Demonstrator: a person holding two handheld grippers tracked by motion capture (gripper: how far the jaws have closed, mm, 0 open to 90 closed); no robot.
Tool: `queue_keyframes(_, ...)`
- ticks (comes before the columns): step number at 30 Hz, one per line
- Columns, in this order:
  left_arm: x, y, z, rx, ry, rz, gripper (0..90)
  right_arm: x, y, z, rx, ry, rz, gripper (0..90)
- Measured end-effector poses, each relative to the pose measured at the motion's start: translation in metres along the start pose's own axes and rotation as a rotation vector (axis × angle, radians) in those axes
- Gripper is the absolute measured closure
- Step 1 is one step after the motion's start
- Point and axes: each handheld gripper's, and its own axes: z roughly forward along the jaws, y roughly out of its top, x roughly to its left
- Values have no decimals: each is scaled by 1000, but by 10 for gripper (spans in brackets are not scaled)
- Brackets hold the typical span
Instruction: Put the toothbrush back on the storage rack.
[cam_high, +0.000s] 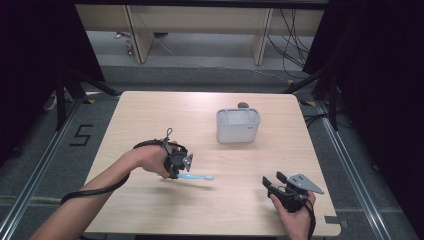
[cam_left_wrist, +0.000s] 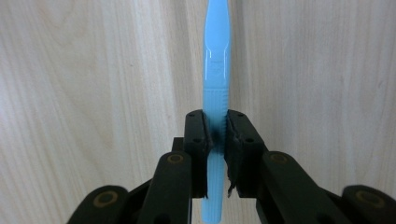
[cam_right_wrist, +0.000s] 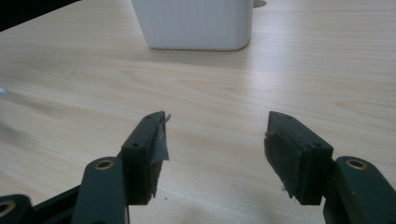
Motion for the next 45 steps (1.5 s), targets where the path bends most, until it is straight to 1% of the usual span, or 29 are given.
queue_keyframes(2,-1,-1,-3,-23,11,-12,786,1,0,0,3,6,3,400)
queue_keyframes(3,-3,-1,-4,-37,16,-15,786,1,0,0,-4,12,-6,399)
queue_keyframes(4,-3,-2,-5,-49,14,-24,786,3,1,-1,-15,2,-43,398)
queue_keyframes(5,-4,-2,-5,-56,17,-30,786,3,1,-1,-15,2,-43,398)
queue_keyframes(6,-4,-3,-6,-63,21,-31,786,6,1,1,-9,36,-33,397)
queue_keyframes(7,-4,-5,-8,-79,26,-45,786,7,2,1,-8,10,-64,397)
queue_keyframes(9,-4,-6,-9,-92,29,-54,786,10,1,3,-13,29,-48,397)
queue_keyframes(11,-3,-7,-10,-98,36,-63,786,14,3,5,-13,32,-88,397)
queue_keyframes(13,-3,-9,-11,-122,44,-78,786,18,4,6,-4,43,-72,398)
queue_keyframes(14,-6,-10,-10,-166,45,-111,786,21,4,5,5,44,-47,399)
queue_keyframes(15,-5,-11,-12,-169,57,-100,786,20,5,7,-24,53,-82,399)
queue_keyframes(17,-5,-12,-13,-190,64,-100,786,21,6,6,-20,52,-80,399)
queue_keyframes(19,-6,-14,-12,-238,67,-138,786,24,6,7,-22,86,-51,400)
queue_keyframes(21,-6,-16,-11,-287,88,-170,786,24,8,5,-32,70,-76,403)
queue_keyframes(22,-7,-17,-10,-338,103,-204,786,26,9,6,-44,88,-60,410)
queue_keyframes(23,-7,-18,-9,-366,111,-220,786,28,9,7,-57,121,-42,416)
queue_keyframes(25,-8,-21,-9,-433,119,-261,786,31,10,7,-63,145,-12,418)
queue_keyframes(27,-10,-25,-7,-507,149,-305,786,36,14,10,-85,168,-20,420)
queue_keyframes(29,-10,-26,-7,-523,158,-310,786,38,15,12,-79,182,-5,419)
queue_keyframes(31,-12,-29,-5,-561,155,-344,785,43,17,16,-80,192,-11,419)
queue_keyframes(33,-15,-32,-4,-595,160,-380,785,49,20,21,-76,213,-34,420)
queue_keyframes(35,-17,-33,-4,-606,165,-399,785,53,20,25,-78,222,-38,419)
queue_keyframes(37,-19,-36,-3,-623,173,-424,786,54,21,25,-70,209,-53,419)
queue_keyframes(38,-20,-36,-2,-628,164,-440,785,56,21,27,-75,223,-41,419)
queue_keyframes(40,-21,-37,-1,-652,179,-460,785,57,22,29,-81,235,-37,419)
queue_keyframes(41,-23,-37,0,-690,193,-495,785,59,22,29,-71,249,-1,420)
queue_keyframes(42,-23,-37,0,-690,193,-495,785,59,22,29,-71,249,-1,420)
queue_keyframes(43,-23,-37,0,-701,202,-515,785,58,23,29,-81,245,-25,421)
queue_keyframes(45,-25,-36,0,-727,225,-557,786,60,24,29,-78,258,-6,424)
